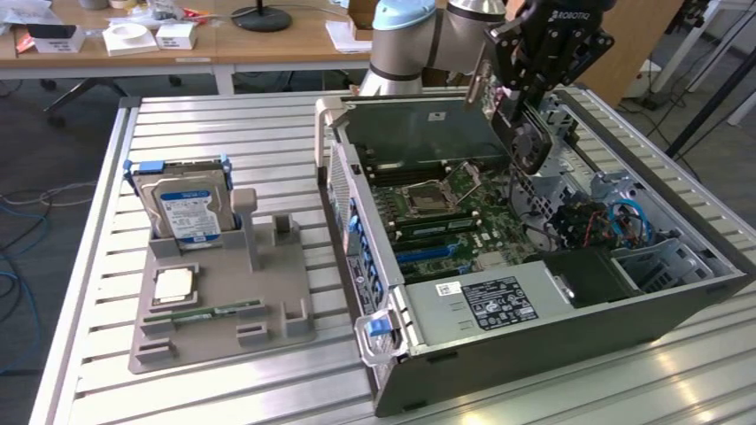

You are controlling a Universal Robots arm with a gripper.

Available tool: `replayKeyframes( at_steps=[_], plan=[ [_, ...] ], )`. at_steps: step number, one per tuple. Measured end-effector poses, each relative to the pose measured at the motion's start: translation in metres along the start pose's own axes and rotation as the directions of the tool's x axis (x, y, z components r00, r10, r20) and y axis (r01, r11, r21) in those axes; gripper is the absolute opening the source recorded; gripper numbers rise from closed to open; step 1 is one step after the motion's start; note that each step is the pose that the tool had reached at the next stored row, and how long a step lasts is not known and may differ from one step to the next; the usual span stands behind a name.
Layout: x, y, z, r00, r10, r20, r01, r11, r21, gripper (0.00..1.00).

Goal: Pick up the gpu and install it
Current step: 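Insert the gpu into the slot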

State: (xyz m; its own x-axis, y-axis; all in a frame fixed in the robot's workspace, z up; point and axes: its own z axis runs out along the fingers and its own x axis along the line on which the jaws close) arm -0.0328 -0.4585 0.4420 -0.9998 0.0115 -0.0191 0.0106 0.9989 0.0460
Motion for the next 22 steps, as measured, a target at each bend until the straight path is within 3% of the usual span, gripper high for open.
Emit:
replayKeyframes(
  at_steps=[6,11,16,22],
  plan=[
    [0.0000,0.0000,0.0000,0.9972,-0.075,-0.0034,0.075,0.9972,-0.0015,0.26],
    [0.0000,0.0000,0.0000,0.9883,-0.152,-0.0068,0.152,0.9883,-0.0031,0.26],
    [0.0001,0.0000,0.0002,0.9710,-0.239,-0.0105,0.239,0.9711,-0.0053,0.26],
    [0.0001,0.0000,0.0003,0.9418,-0.336,-0.0145,0.336,0.9419,-0.0082,0.26]
  ],
)
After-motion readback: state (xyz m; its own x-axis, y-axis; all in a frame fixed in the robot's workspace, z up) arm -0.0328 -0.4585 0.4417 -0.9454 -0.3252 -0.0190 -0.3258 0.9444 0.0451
